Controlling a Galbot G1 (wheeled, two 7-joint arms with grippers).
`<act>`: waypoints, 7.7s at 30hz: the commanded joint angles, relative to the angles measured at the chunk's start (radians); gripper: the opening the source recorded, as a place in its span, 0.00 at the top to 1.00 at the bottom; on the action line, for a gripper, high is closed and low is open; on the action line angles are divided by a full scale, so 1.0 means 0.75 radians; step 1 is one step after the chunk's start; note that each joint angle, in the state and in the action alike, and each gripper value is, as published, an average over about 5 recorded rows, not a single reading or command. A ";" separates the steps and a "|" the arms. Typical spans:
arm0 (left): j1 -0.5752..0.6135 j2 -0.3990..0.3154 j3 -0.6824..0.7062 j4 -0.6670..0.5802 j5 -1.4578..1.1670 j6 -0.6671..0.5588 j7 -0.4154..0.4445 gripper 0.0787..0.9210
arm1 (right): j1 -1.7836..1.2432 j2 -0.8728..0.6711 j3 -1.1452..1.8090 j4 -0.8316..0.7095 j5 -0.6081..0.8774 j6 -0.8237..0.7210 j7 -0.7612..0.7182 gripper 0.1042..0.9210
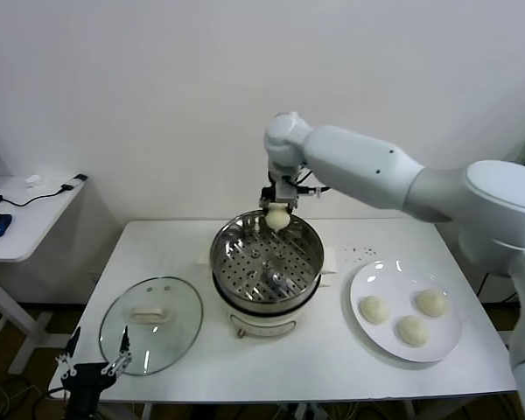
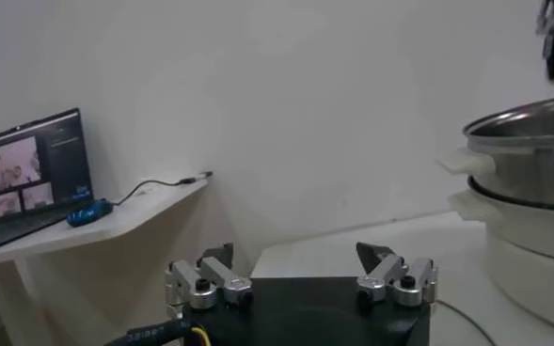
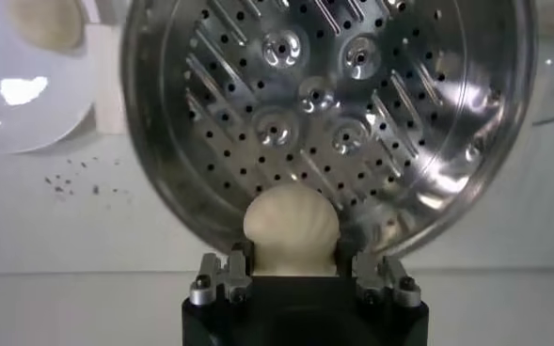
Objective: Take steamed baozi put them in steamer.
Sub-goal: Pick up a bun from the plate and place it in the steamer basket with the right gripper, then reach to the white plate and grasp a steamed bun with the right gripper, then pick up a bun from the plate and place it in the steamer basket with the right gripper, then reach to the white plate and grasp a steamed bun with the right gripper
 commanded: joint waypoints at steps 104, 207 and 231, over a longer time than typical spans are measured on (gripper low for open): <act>0.020 -0.014 0.039 0.000 0.042 0.010 0.010 0.12 | -0.364 -0.794 -0.171 0.171 1.063 -1.287 0.055 0.33; 0.089 0.025 0.081 0.002 0.058 -0.026 -0.006 0.12 | 0.694 -0.796 -0.830 0.643 1.645 -1.251 0.032 0.12; 0.093 -0.002 0.070 -0.006 0.130 -0.004 -0.002 0.12 | -0.211 -1.269 -0.316 0.603 0.897 -1.223 0.063 0.12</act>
